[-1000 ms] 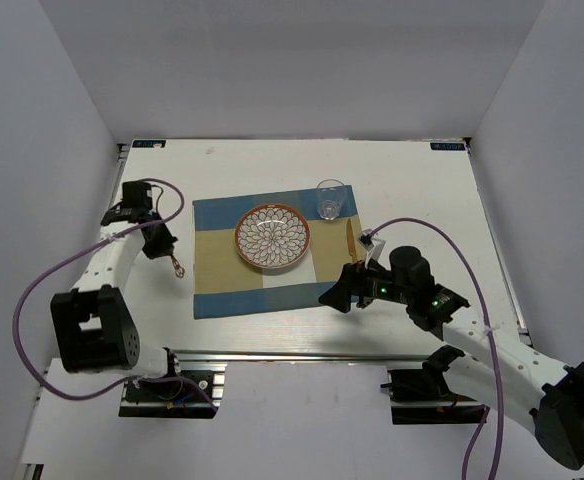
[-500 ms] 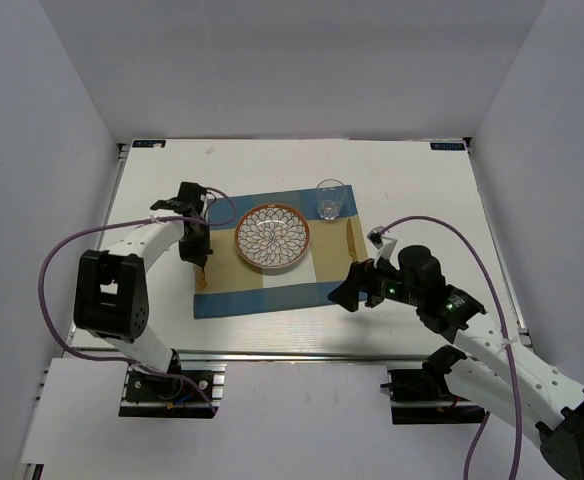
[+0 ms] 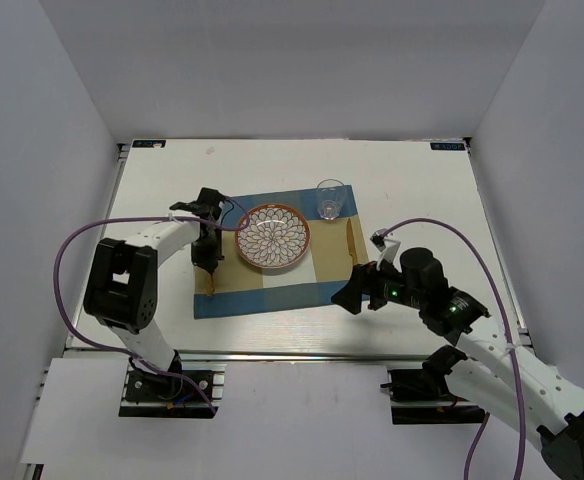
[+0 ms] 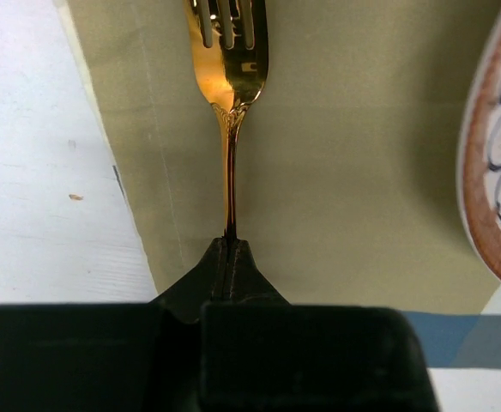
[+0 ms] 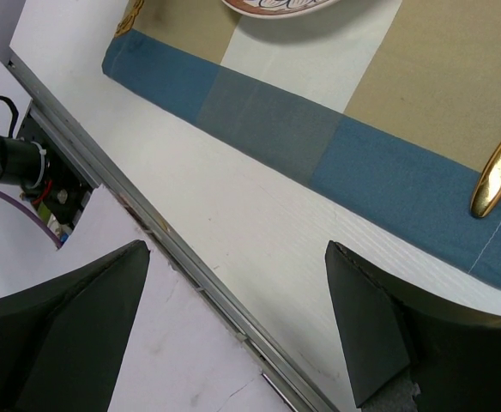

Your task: Set the dinner table for one person

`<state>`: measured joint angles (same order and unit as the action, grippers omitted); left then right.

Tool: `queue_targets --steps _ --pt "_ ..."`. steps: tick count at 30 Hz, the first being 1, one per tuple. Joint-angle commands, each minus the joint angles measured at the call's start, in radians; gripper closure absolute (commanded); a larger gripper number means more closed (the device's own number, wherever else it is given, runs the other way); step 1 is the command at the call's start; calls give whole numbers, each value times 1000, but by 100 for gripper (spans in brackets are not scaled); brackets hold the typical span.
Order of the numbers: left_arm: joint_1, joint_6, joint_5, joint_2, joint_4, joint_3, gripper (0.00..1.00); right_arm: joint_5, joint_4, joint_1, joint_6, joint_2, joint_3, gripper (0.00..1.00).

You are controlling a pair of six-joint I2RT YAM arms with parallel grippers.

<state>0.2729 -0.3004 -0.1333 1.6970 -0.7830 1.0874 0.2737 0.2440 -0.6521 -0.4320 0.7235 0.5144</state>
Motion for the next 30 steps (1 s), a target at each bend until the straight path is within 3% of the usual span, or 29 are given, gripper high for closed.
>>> queue_targets --steps 1,7,30 --pt "3 -52 -78 6 -5 11 100 -11 17 -1 24 -24 42 11" --pt "3 -105 -115 -57 11 -34 100 -11 18 -3 22 -26 41 11" --pt "22 -49 -46 -54 24 -64 100 1 3 -4 12 -13 39 11"
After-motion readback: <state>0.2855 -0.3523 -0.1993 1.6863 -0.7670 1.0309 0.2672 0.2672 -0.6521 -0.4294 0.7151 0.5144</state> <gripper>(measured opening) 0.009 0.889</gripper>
